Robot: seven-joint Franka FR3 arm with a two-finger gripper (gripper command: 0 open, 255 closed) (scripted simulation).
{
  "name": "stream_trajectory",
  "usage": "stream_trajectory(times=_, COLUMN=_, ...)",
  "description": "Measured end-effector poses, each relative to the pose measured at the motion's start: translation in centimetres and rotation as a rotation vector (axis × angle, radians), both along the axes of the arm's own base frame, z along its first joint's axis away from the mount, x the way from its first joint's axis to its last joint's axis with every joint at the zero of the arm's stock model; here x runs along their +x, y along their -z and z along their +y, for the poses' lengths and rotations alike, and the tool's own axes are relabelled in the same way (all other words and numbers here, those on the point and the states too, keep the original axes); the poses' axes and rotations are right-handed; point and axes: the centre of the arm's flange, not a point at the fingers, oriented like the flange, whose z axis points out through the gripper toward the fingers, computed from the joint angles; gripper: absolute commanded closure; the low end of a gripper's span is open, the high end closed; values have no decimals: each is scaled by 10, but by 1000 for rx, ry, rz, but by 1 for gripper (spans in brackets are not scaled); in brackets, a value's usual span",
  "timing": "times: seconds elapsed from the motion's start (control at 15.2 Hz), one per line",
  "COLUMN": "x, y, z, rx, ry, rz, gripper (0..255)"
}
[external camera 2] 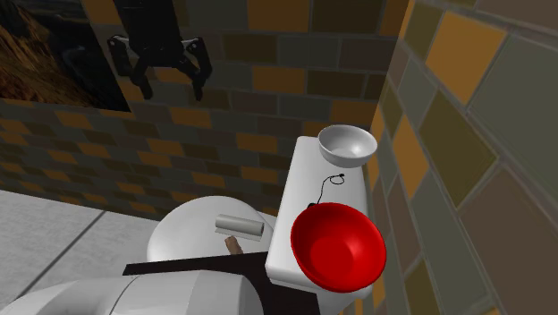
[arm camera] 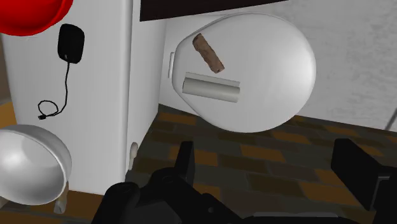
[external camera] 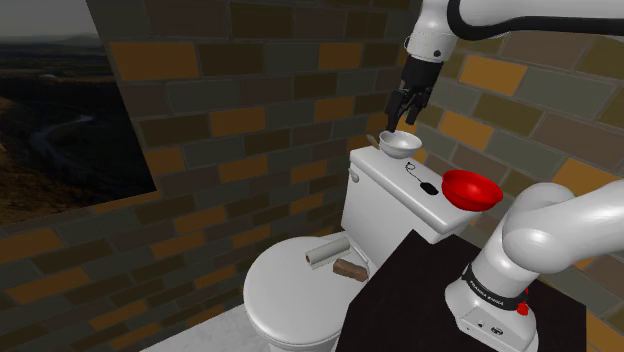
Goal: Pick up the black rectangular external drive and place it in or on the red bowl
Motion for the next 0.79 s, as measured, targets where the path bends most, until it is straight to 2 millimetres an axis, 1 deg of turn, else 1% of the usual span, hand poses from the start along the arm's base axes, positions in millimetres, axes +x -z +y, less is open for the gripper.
stream_trajectory(times=0.07, x=0, y=0, z=0, rx=0, ry=0, rz=0, gripper=0)
stream_trajectory(times=0.2, x=-2, y=10, z=-11, rx=1, ry=6, rz=2, gripper=0)
stream_trajectory(times=0.4, x=-2, y=36, z=-43, rx=5, ry=21, rz=9, gripper=0)
stream_trajectory(times=0.66, x=-4, y=65, z=-81, rx=9, ry=42, rz=17, gripper=0)
stream_trajectory(times=0.79, x=-6, y=81, z=-104, rx=11, ry=52, rz=21, gripper=0)
